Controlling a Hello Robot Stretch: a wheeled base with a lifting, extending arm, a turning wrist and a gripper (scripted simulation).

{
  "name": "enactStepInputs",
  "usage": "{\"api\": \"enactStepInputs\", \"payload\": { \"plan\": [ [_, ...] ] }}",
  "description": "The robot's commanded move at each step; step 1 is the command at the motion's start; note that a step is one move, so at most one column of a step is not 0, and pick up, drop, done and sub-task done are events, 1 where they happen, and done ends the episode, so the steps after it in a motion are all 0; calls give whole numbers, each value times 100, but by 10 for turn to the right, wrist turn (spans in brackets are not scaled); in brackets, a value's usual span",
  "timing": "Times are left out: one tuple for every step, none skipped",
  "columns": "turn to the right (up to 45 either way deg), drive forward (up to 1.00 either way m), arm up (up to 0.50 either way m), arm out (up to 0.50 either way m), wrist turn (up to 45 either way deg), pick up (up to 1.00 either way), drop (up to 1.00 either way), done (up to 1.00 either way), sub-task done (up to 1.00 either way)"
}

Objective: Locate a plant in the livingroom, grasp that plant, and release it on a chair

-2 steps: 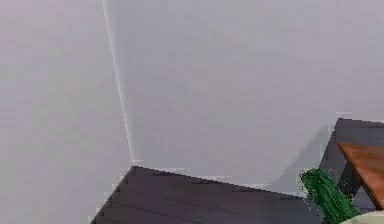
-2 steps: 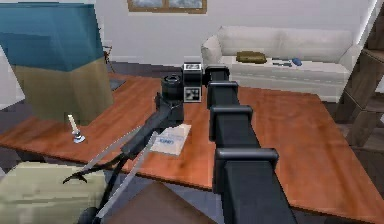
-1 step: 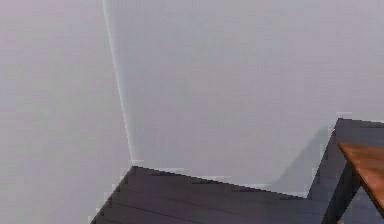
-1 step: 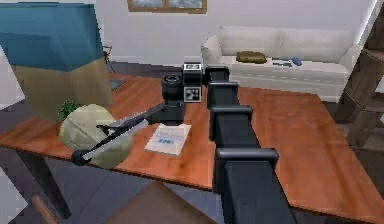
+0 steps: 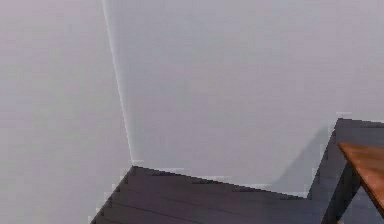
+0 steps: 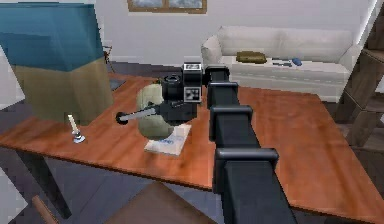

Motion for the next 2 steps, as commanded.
{"api": "enactStepInputs", "payload": {
  "plan": [
    [0,0,0,0,60,0,0,0,0],
    [0,0,-32,0,0,0,0,0,0]
  ]
}}
